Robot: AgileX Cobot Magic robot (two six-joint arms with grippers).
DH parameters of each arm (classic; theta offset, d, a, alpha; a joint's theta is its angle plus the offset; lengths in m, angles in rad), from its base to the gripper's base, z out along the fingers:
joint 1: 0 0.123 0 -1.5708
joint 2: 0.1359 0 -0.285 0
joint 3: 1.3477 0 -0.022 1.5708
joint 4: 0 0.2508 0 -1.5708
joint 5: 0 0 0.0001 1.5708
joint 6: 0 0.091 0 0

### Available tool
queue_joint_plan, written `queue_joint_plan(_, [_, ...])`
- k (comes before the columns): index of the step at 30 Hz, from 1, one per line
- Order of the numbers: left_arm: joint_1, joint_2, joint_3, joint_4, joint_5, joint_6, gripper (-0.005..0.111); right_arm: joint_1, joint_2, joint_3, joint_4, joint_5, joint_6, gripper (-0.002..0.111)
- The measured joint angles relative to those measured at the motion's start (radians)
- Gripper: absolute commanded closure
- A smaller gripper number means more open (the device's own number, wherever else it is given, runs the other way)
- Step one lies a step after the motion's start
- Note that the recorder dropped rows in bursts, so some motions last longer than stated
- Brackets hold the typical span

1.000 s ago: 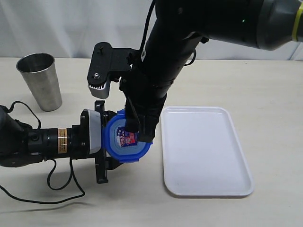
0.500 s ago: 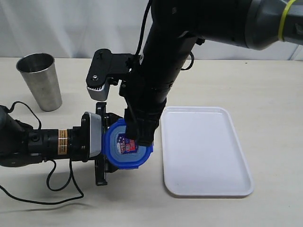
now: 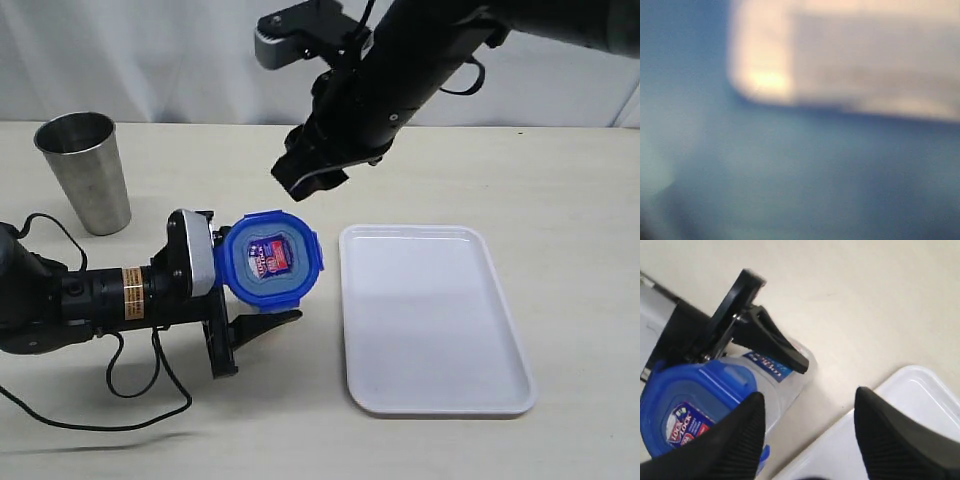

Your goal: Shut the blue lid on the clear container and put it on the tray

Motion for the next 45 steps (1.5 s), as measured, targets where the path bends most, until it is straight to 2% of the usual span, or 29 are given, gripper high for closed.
queue_joint_plan(8, [0.000, 0.000, 0.000, -0.039, -0.002, -0.105, 0.107, -0.070, -0.016, 0.000, 0.225, 0.040, 0.068, 0.056])
queue_joint_plan(14, [0.000, 0.000, 0.000, -0.043, -0.002, -0.127, 0.107, -0.079, 0.013, 0.000, 0.256, 0.105, 0.077, 0.057])
queue_joint_plan(17, [0.000, 0.000, 0.000, -0.043, -0.002, -0.140, 0.107, -0.081, 0.025, 0.006, 0.273, 0.114, -0.009, 0.057])
queue_joint_plan(21, [0.000, 0.000, 0.000, -0.051, -0.002, -0.201, 0.107, -0.053, 0.008, 0.006, 0.271, 0.100, -0.131, 0.057])
queue_joint_plan(25, [0.000, 0.000, 0.000, -0.067, -0.002, -0.236, 0.107, 0.048, -0.023, 0.006, 0.120, 0.011, -0.053, 0.057])
queue_joint_plan(27, [0.000, 0.000, 0.000, -0.069, -0.002, -0.252, 0.107, 0.106, -0.025, 0.006, -0.021, -0.019, 0.045, 0.060])
queue_joint_plan(30, [0.000, 0.000, 0.000, -0.069, -0.002, -0.291, 0.107, 0.179, -0.015, 0.006, -0.188, -0.030, 0.190, 0.073])
queue_joint_plan(36, [0.000, -0.043, 0.000, -0.018, 0.008, -0.320, 0.107, 0.196, -0.005, 0.006, -0.272, -0.039, 0.264, 0.103])
queue_joint_plan(45, [0.000, -0.071, 0.002, 0.028, 0.060, -0.355, 0.107, 0.124, 0.018, 0.005, -0.306, -0.019, 0.278, 0.103])
